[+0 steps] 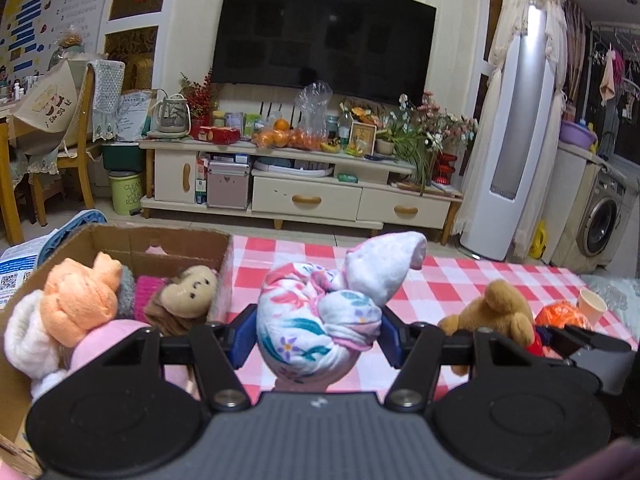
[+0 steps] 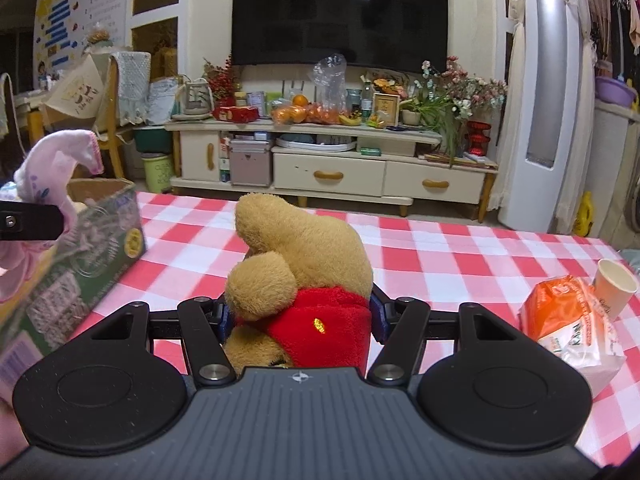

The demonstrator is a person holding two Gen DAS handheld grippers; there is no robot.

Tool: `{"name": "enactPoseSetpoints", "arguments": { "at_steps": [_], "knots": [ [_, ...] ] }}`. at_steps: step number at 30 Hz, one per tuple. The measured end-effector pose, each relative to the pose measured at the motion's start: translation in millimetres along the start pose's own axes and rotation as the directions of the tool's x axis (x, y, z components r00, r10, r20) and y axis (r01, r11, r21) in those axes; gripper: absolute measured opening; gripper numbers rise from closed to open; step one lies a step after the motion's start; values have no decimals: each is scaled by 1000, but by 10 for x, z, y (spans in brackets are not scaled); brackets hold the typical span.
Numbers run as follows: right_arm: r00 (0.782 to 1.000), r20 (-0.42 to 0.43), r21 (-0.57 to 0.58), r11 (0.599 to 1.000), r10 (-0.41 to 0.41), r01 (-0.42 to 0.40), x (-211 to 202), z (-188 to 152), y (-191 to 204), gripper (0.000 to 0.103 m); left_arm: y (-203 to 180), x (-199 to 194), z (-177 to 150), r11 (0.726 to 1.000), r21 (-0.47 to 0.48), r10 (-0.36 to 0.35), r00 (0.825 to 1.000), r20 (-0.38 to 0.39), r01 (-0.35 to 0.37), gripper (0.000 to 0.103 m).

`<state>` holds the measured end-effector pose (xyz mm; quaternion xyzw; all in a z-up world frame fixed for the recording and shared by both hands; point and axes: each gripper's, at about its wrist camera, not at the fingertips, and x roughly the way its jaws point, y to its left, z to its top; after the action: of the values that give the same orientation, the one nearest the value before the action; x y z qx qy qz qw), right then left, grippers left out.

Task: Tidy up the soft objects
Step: 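Carry the brown plush and floral bundle up and over the cardboard box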

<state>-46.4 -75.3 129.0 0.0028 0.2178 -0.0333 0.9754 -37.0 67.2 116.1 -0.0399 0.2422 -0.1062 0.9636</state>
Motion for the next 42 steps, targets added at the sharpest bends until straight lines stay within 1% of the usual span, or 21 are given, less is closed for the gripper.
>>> {"name": "enactPoseSetpoints", "arguments": {
  "at_steps": [5,11,14,19,24,32,35,38,40,42],
  "knots": [
    [998,8,24,998,63,-63,-86,79,104,75,142,-106,63,1000,-26,6,1000,28,-5,60],
    [989,29,31,989,145,-146,-159,229,320,75,419,-220,147,996,-77,38,997,63,-33,61],
    [982,38,27,982,185,-186,-174,310,450,75,583,-258,196,992,-113,66,995,80,-56,61],
    [963,45,28,963,267,-268,-156,446,662,75,883,-322,280,979,-178,117,988,99,-98,61],
    [935,49,29,935,353,-354,-50,605,933,75,1099,-302,293,962,-235,167,981,94,-141,61],
    [890,42,-8,891,454,-454,191,792,1370,75,1409,-130,338,929,-307,231,972,44,-207,61],
    [876,31,-33,876,482,-481,227,793,1539,75,1541,-105,356,917,-334,244,969,36,-219,61],
    [862,5,-29,862,507,-507,227,735,1641,75,1648,-63,367,906,-355,256,966,25,-231,61],
    [845,-17,-24,845,534,-534,187,666,1687,75,1700,-47,366,901,-365,256,967,15,-233,61],
    [824,-49,-17,824,565,-566,151,573,1731,75,1733,-48,367,903,-366,245,969,12,-224,61]
  ]
}}
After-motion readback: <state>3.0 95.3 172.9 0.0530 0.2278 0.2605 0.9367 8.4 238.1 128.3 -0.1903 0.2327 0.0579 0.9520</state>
